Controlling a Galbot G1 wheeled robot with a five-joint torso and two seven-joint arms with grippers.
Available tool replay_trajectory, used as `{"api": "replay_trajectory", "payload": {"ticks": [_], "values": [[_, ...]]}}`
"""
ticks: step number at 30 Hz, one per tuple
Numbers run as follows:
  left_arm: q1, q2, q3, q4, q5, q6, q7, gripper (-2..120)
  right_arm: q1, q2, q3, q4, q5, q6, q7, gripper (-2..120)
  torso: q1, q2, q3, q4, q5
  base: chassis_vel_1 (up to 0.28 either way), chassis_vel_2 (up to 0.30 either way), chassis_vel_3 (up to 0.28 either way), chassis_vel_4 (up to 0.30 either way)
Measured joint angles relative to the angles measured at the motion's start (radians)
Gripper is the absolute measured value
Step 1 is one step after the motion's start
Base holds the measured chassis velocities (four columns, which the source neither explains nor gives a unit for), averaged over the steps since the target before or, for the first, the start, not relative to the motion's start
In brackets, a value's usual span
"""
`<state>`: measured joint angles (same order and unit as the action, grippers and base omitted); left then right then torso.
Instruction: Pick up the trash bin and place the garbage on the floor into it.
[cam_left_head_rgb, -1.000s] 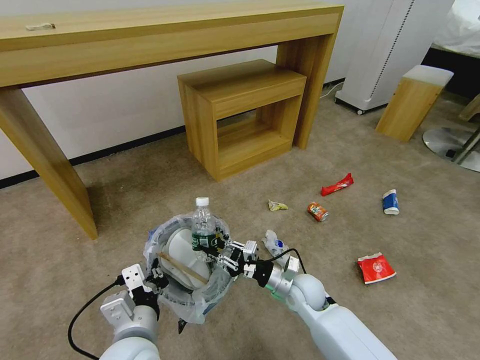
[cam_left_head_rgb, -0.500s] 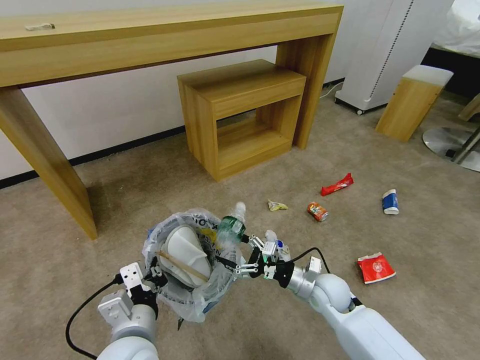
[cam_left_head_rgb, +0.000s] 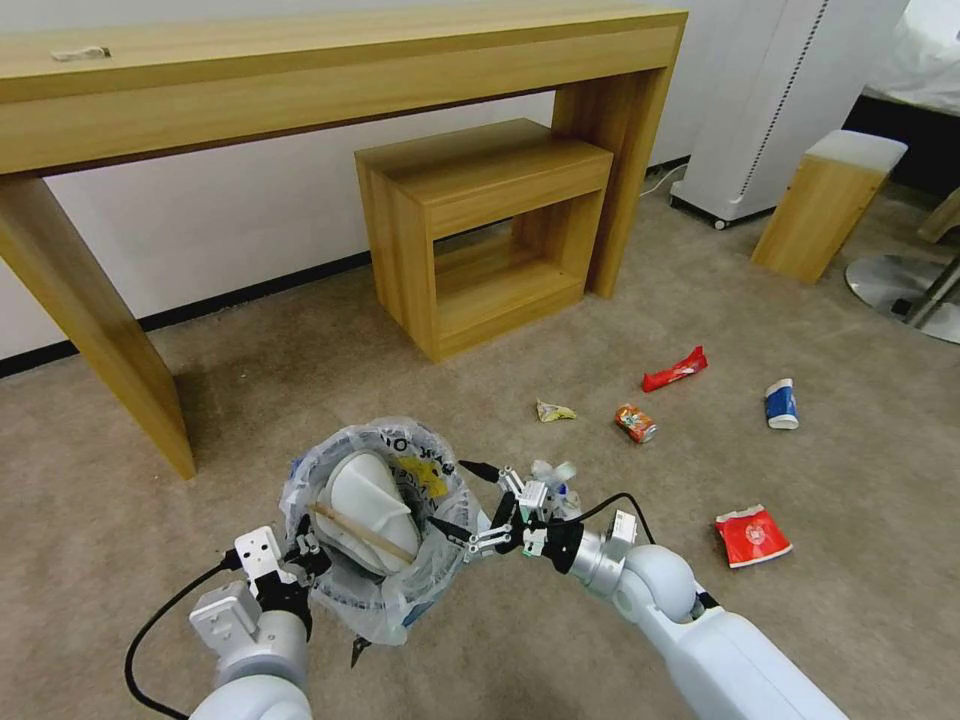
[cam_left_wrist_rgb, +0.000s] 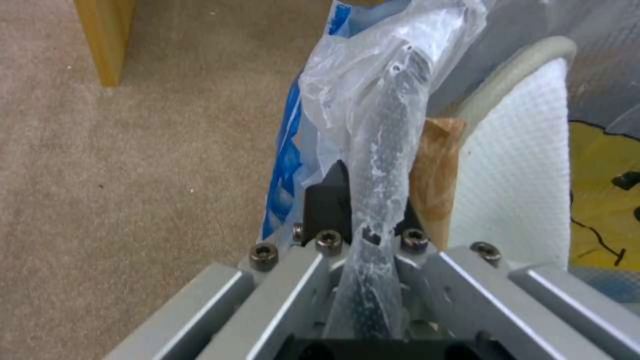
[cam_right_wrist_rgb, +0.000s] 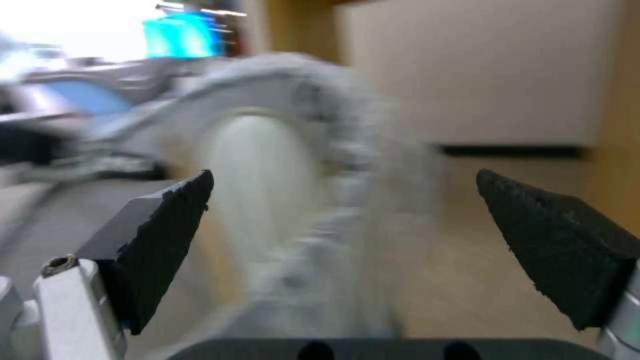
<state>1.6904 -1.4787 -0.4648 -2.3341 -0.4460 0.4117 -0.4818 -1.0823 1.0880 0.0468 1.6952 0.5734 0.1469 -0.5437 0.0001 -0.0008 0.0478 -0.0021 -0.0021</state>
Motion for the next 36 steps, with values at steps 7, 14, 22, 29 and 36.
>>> {"api": "replay_trajectory", "payload": {"ticks": [7, 14, 22, 29, 36], "values": [[-0.006, 0.004, -0.008, 0.008, -0.009, 0.000, 0.001, 0, -0.050, -0.012, 0.052, 0.103, 0.120, -0.103, 0.324, 100, 0.000, 0.000, 0.000, -0.0001, 0.0001, 0.000, 0.000, 0.000, 0.000], [-0.009, 0.009, -0.015, 0.008, -0.019, 0.000, 0.001, 0, -0.044, -0.035, 0.121, 0.136, 0.105, -0.341, 0.684, 100, 0.000, 0.000, 0.000, 0.0000, 0.0001, 0.000, 0.000, 0.000, 0.000], [-0.009, 0.011, -0.016, 0.013, -0.021, -0.005, 0.002, 0, -0.014, -0.015, 0.138, 0.008, 0.064, -0.451, 0.763, 100, 0.000, 0.000, 0.000, -0.0001, 0.0002, 0.000, 0.000, 0.000, 0.000], [-0.007, 0.017, -0.024, 0.014, -0.029, -0.007, 0.002, 0, 0.055, 0.009, 0.153, -0.184, -0.046, -0.359, 0.548, 100, 0.000, 0.000, 0.000, 0.0000, 0.0002, 0.000, 0.000, 0.000, 0.000], [-0.005, 0.017, -0.024, 0.014, -0.030, -0.008, 0.003, 0, 0.096, 0.035, 0.167, -0.258, -0.048, -0.329, 0.487, 100, 0.000, 0.000, 0.000, 0.0000, 0.0001, 0.000, 0.000, 0.000, 0.000]]}}
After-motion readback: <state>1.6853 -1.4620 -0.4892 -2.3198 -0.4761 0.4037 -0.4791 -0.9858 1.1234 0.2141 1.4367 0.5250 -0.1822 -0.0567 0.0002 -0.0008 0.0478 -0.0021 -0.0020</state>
